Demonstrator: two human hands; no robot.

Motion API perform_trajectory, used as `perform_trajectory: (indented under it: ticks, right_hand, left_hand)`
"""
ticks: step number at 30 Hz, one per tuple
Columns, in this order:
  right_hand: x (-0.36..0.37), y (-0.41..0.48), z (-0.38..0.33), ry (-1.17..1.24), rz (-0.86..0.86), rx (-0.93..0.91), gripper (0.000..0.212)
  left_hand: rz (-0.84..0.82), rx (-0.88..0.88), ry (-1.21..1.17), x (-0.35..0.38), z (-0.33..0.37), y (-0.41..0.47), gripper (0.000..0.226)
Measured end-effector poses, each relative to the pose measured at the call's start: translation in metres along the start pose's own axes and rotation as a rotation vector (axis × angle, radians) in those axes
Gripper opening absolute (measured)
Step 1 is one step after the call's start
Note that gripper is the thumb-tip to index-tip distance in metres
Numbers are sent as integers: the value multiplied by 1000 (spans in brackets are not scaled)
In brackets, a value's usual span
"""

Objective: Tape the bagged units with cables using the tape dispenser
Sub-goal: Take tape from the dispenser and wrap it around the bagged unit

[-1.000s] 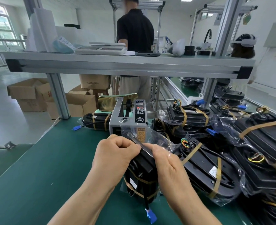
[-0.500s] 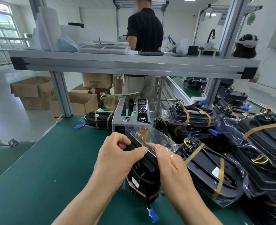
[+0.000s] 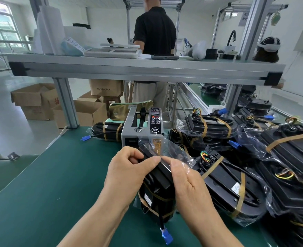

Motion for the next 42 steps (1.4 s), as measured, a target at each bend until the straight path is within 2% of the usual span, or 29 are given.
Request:
perform_trajectory:
  ticks: [3, 6, 10, 16, 23, 28, 29, 31, 34, 35, 37, 39, 42]
  right_hand:
    - [-1, 1, 4, -10, 1, 11, 43]
    - [-2, 3, 6, 22, 2, 17, 43]
    - [-3, 4, 7, 49, -23, -12, 44]
    - [-4, 4, 8, 72, -35, -52, 47]
    - [-4, 3, 12, 94, -30, -64, 44]
    - [-7, 2, 16, 55, 36, -62, 50]
    - [-10, 3, 19, 68, 43, -47, 51]
    - [-16, 5, 25, 106, 46, -21, 51]
    - [-22, 9, 37, 222, 56, -24, 49]
    - [-22, 10, 42, 308, 33, -21, 45]
    - [-19, 11, 53, 440, -22, -11, 35]
    - [-19, 10, 59, 440, -43, -12, 43]
    - [-28, 12, 64, 537, -94, 22, 36]
  left_hand:
    - [-28, 7, 53, 2, 6, -4, 58]
    - [-84, 4, 71, 2, 8, -2, 67]
    - [-133, -1, -6, -2, 2, 7, 52]
    - [-98, -11, -39, -4, -4, 14, 31]
    - [-94, -34, -26, -4, -3, 10, 24]
    - [-76, 1, -37, -2, -1, 2, 20]
    - [-75, 6, -64, -4, -2, 2, 22]
    - [-157, 31, -121, -10, -8, 3, 47]
    - [-508, 124, -139, -13, -14, 4, 98]
    - [-609, 135, -154, -11, -16, 2, 105]
    - [-705, 144, -181, -7, -18, 1, 87]
    - [-666, 179, -163, -4, -19, 4, 62]
    - [-598, 233, -113, -7, -19, 9, 60]
Point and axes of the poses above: each hand's wrist, its own y-axis towards the middle knuckle, its own x-axis out of the palm, z = x × y, the point moved 4 cm from there along y, towards the middle knuckle, and after that the axes turned 14 degrees about x, right-handed, at the moved point
